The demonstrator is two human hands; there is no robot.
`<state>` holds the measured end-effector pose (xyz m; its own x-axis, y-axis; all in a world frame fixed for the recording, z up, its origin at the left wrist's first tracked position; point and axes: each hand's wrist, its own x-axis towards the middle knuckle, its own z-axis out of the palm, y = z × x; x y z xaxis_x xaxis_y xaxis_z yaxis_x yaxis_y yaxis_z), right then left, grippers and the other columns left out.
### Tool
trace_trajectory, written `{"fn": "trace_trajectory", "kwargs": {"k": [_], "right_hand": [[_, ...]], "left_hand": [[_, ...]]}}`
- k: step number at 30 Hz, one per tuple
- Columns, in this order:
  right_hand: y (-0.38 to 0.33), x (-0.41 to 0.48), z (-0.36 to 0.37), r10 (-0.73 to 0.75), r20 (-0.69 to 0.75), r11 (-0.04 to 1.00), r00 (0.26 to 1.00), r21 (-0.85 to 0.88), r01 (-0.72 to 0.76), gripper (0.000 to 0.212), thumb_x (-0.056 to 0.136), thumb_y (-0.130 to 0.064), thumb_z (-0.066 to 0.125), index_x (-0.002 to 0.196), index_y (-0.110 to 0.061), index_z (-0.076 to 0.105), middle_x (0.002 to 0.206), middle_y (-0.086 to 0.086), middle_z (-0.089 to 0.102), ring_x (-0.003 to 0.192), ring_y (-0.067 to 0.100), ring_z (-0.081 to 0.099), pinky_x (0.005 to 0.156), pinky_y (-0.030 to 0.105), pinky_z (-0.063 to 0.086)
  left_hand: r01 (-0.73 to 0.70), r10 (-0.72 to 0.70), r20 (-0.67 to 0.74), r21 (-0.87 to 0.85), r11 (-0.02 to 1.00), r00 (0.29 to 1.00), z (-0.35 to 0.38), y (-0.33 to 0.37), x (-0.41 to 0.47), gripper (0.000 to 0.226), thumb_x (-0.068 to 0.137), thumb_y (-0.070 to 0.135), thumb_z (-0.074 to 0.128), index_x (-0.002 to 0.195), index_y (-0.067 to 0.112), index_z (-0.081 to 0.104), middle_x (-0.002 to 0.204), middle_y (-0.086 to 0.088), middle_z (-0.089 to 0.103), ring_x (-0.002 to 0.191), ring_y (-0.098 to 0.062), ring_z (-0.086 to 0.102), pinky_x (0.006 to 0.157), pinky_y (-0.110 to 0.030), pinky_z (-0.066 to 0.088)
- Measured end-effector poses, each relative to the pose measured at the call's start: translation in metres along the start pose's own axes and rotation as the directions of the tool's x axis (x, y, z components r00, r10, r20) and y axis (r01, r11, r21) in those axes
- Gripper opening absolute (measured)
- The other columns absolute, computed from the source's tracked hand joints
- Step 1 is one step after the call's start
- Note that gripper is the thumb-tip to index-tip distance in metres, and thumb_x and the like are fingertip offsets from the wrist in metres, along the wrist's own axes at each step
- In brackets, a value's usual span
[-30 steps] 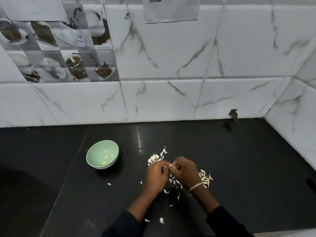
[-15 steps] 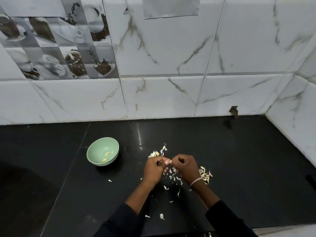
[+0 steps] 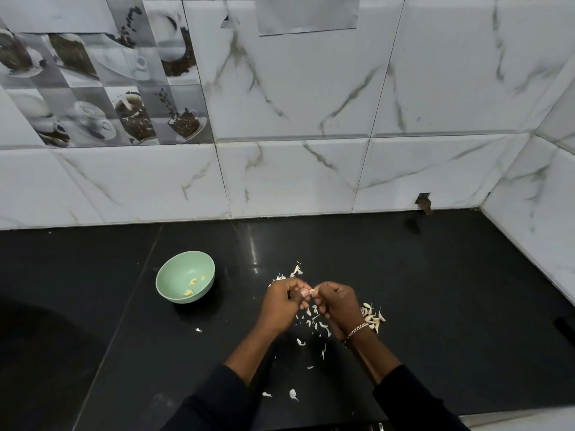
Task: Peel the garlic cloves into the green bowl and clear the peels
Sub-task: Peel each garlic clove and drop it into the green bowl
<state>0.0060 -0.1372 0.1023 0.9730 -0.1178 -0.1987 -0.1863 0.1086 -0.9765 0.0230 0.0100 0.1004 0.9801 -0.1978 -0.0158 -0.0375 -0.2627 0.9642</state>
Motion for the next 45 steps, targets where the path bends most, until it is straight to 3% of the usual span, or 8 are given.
{"fn": "trace_trajectory", "kwargs": {"k": [7,11,16,20,23,31,38,45], "right_hand": [[-0.001,-0.002,0.003,0.027,0.009,0.995,1.0,0.091,-0.028,0.024,0.086,-0.002,0.056,0.064,-0.003,0.062,0.057,0.008,0.053,0.043,0.011,0.04,0.038,0.02,0.025],[-0.003,-0.002,-0.004,-0.042,0.024,0.99,0.999,-0.134,0.045,0.022,0.09,0.003,0.055,0.07,0.003,0.065,0.056,0.005,0.057,0.044,0.012,0.047,0.04,0.021,0.034],[-0.002,0.002,-0.014,-0.118,0.037,0.943,0.992,-0.309,0.123,0.004,0.092,-0.006,0.066,0.091,-0.006,0.07,0.072,0.003,0.071,0.062,0.016,0.066,0.056,0.025,0.055],[-0.001,0.001,-0.016,-0.203,0.146,0.805,0.968,-0.538,0.25,0.03,0.084,-0.021,0.078,0.112,-0.025,0.068,0.1,-0.008,0.07,0.082,0.004,0.067,0.072,0.019,0.055],[-0.004,0.0,-0.015,-0.264,0.217,0.686,0.94,-0.643,0.341,0.005,0.089,-0.024,0.074,0.09,-0.029,0.072,0.09,-0.006,0.07,0.078,0.005,0.066,0.073,0.022,0.054],[-0.002,0.009,-0.014,-0.232,0.295,0.49,0.927,-0.788,0.373,0.017,0.091,-0.025,0.063,0.075,-0.02,0.062,0.075,-0.002,0.061,0.069,0.016,0.056,0.068,0.034,0.045],[0.003,0.013,-0.013,-0.208,0.197,0.608,0.958,-0.741,0.285,0.031,0.08,-0.025,0.069,0.058,-0.026,0.048,0.051,-0.009,0.051,0.05,0.005,0.044,0.053,0.024,0.039],[0.004,0.012,-0.011,-0.147,0.134,0.867,0.98,-0.46,0.193,0.025,0.068,-0.038,0.061,0.06,-0.014,0.061,0.061,0.012,0.066,0.052,0.008,0.045,0.052,0.027,0.034]], "left_hand": [[0.093,-0.097,-0.018,-0.169,0.981,0.995,0.007,-0.001,-0.002,0.017,0.098,-0.005,0.054,0.088,-0.007,0.067,0.066,0.001,0.066,0.057,-0.005,0.055,0.056,-0.018,0.044],[0.13,-0.14,-0.039,-0.192,0.973,0.989,0.008,-0.003,-0.003,0.016,0.098,-0.004,0.056,0.086,-0.005,0.068,0.067,0.0,0.07,0.059,-0.008,0.062,0.06,-0.019,0.05],[0.103,-0.102,-0.088,-0.001,0.995,0.991,-0.001,-0.005,-0.002,0.014,0.093,-0.003,0.06,0.083,0.0,0.069,0.074,-0.009,0.074,0.066,-0.017,0.074,0.068,-0.026,0.058],[0.031,-0.017,-0.071,0.19,0.981,0.997,-0.004,0.0,-0.003,0.015,0.091,0.005,0.065,0.082,0.016,0.071,0.067,0.001,0.073,0.063,-0.008,0.072,0.066,-0.024,0.058],[-0.012,0.034,-0.071,0.291,0.957,0.997,-0.004,0.004,-0.004,0.012,0.09,0.015,0.069,0.082,0.023,0.072,0.068,0.009,0.072,0.064,-0.001,0.067,0.06,-0.016,0.051],[-0.112,0.168,-0.075,0.481,0.87,0.983,0.0,0.004,-0.006,0.007,0.09,0.019,0.065,0.086,0.02,0.072,0.082,0.01,0.069,0.079,-0.003,0.063,0.073,-0.024,0.052],[-0.112,0.145,-0.045,0.426,0.898,0.988,0.001,-0.001,-0.006,0.013,0.089,0.013,0.063,0.083,0.021,0.071,0.078,0.009,0.069,0.075,-0.006,0.064,0.068,-0.026,0.053],[0.061,-0.062,-0.014,-0.107,0.992,0.998,-0.004,-0.008,0.001,0.011,0.092,-0.005,0.063,0.093,0.004,0.07,0.075,-0.013,0.075,0.067,-0.031,0.071,0.067,-0.032,0.058]]}}
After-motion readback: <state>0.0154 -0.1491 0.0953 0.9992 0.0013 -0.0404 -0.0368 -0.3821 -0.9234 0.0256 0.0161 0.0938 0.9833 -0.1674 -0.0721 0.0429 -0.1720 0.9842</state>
